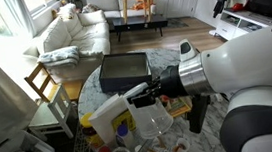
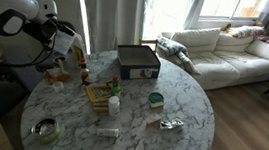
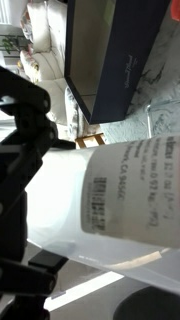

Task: Turn the transparent bucket upside down, then put it in the transparent box

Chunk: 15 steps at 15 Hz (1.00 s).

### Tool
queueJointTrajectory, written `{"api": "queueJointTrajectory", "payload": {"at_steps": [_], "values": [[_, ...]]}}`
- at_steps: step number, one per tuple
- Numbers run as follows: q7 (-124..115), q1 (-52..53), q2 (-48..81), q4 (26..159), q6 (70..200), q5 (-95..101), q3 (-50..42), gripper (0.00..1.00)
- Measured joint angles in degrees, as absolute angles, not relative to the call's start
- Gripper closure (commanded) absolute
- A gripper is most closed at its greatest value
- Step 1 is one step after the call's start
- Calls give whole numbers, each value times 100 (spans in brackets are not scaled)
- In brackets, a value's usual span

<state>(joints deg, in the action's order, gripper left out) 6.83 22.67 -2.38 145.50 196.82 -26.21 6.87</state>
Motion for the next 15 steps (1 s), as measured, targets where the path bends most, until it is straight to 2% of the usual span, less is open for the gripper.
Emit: {"api": "queueJointTrajectory", "payload": {"at_steps": [15], "values": [[585, 2255, 1268, 14100, 21392, -2589, 612, 35]]}}
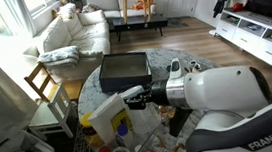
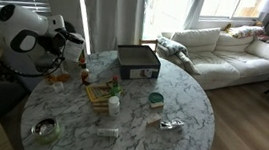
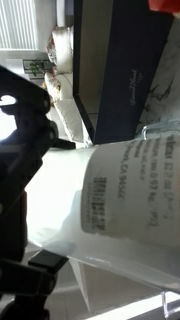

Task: Turn the transparent bucket upside down, then put it in the transparent box

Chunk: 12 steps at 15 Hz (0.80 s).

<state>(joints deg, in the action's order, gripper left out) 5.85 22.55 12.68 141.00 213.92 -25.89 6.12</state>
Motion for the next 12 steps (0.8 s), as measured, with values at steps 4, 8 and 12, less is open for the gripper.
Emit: {"api": "queueJointTrajectory", "payload": {"at_steps": [4, 8, 12], "values": [[585, 2255, 1556, 14001, 21845, -2589, 612, 35], [568, 2255, 1807, 13919, 22280, -2589, 633, 35], [504, 2255, 2035, 13905, 22667, -2587, 702, 35]]}}
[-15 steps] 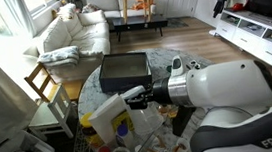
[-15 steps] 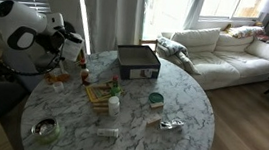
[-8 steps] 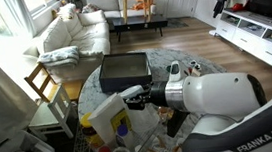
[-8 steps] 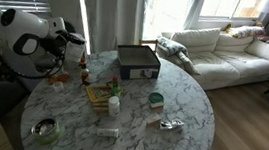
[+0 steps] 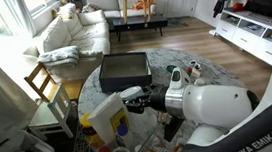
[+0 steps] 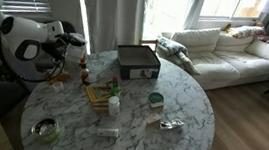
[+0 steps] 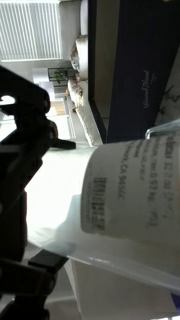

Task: Turn the transparent bucket upside down, then put it in the transparent box

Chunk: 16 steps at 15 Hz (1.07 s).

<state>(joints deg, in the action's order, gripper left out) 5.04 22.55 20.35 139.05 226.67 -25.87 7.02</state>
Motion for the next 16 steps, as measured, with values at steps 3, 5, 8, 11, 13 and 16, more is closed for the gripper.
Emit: {"api": "queueJointTrajectory", "payload": {"at_steps": [3, 5, 8, 11, 13, 16], "values": [[460, 2255, 2209, 13900, 22953, -2586, 735, 35], [427, 2255, 2325, 13886, 23139, -2593, 737, 35], [355, 2252, 2497, 13844, 23423, -2638, 737, 35], [301, 2249, 2651, 13808, 23679, -2721, 736, 10], [298, 2249, 2685, 13784, 23721, -2773, 737, 10], [298, 2250, 2684, 13778, 23722, -2775, 740, 35]]}}
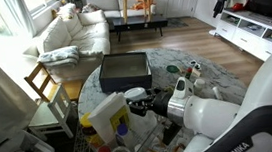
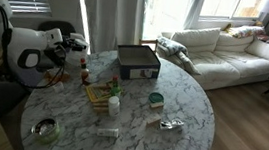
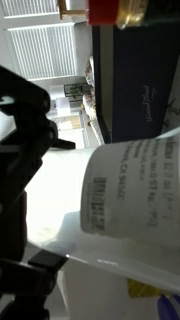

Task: Turn the transparent bucket upside down, then put it in the transparent box

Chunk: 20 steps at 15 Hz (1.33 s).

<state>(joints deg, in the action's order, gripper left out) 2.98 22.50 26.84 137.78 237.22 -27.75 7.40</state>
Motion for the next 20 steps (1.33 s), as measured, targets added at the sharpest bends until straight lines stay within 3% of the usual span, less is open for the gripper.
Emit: {"api": "queueJointTrajectory", "payload": {"at_steps": [10, 11, 20], "values": [[272, 2302, 2984, 13724, 24174, -2745, 802, 35], [272, 2372, 2993, 13694, 24155, -2745, 707, 3], [159, 2432, 3045, 13642, 24153, -2745, 650, 0]]}}
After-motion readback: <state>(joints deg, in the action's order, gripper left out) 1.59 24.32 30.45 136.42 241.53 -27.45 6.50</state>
